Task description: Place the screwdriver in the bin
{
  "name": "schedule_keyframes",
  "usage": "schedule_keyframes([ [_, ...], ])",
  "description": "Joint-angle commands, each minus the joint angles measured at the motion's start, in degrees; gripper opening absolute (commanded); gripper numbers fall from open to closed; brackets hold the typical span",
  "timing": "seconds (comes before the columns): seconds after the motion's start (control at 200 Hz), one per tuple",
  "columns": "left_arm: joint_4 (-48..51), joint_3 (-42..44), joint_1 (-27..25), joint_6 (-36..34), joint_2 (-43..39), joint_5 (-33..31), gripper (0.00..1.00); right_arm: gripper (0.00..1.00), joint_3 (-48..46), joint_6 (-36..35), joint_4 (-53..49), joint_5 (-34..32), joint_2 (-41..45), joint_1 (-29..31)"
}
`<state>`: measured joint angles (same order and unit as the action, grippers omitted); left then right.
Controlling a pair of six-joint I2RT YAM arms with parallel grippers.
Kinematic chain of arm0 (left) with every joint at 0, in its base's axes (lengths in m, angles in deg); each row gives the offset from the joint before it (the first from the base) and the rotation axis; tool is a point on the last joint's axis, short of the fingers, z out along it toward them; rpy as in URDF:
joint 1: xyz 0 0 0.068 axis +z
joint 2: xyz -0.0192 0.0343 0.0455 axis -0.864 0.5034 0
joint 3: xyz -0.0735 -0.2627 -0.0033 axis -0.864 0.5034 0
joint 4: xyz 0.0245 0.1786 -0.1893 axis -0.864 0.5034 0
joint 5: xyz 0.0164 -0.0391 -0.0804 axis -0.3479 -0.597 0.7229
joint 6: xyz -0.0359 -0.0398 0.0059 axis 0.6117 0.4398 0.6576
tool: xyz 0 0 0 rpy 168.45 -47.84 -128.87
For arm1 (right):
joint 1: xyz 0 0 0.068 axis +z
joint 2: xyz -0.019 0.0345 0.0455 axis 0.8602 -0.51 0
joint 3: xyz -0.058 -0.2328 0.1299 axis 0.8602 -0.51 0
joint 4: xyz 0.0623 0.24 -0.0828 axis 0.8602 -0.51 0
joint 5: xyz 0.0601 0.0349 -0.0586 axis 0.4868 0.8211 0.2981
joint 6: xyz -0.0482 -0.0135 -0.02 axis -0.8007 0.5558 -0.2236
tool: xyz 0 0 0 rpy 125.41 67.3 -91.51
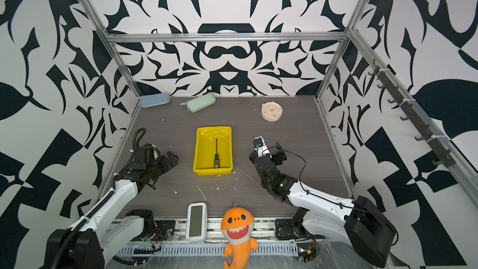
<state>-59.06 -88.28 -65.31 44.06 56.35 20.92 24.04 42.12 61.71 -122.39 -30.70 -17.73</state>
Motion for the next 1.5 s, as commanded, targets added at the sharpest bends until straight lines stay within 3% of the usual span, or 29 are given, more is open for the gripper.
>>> schedule_keyframes([
  [0.0,0.29,-0.61,0.07,0.61,0.32,0.49,0.99,0.99,-3.11,-3.66,9.69,7.48,1.05,-9.32],
  [0.13,0.37,-0.96,0.01,0.61,1.19,0.24,0.99,1.00,-6.02,2.81,13.81,16.28,-0.20,-19.58],
  [0.245,0.99,-1.50,0.07,0.61,1.75,-0.12,0.99,0.99,-7.14,5.99,20.44,22.32,-6.29,-23.70],
  [0.41,1.01,-1.11,0.04,0.69,0.62,-0.61,0.99,1.00,-6.82,4.72,29.78,22.14,-15.40,-24.53],
  [0.715,1.07,-1.15,0.05,0.92,0.51,-1.55,0.99,1.00,-4.82,7.14,36.25,24.74,-24.49,-28.71],
  [0.99,0.53,-1.22,0.06,1.09,1.26,-2.33,0.99,0.99,-7.63,8.07,49.87,20.35,-32.01,-29.74],
  [1.175,0.74,-2.37,0.04,1.47,3.24,-3.84,0.99,1.00,-2.24,9.82,37.50,20.03,-30.45,-30.41],
  [1.275,5.42,-7.16,0.05,0.75,6.02,-7.07,0.99,1.00,-2.23,9.90,36.85,20.19,-30.24,-30.77],
  [1.38,16.30,-19.60,0.09,-1.77,11.02,-11.28,0.99,1.00,-2.11,10.10,36.63,20.40,-30.17,-30.71],
  [1.495,21.87,-31.45,0.09,-2.38,16.77,-19.03,0.99,1.00,-2.06,10.19,36.40,20.53,-30.13,-30.97],
])
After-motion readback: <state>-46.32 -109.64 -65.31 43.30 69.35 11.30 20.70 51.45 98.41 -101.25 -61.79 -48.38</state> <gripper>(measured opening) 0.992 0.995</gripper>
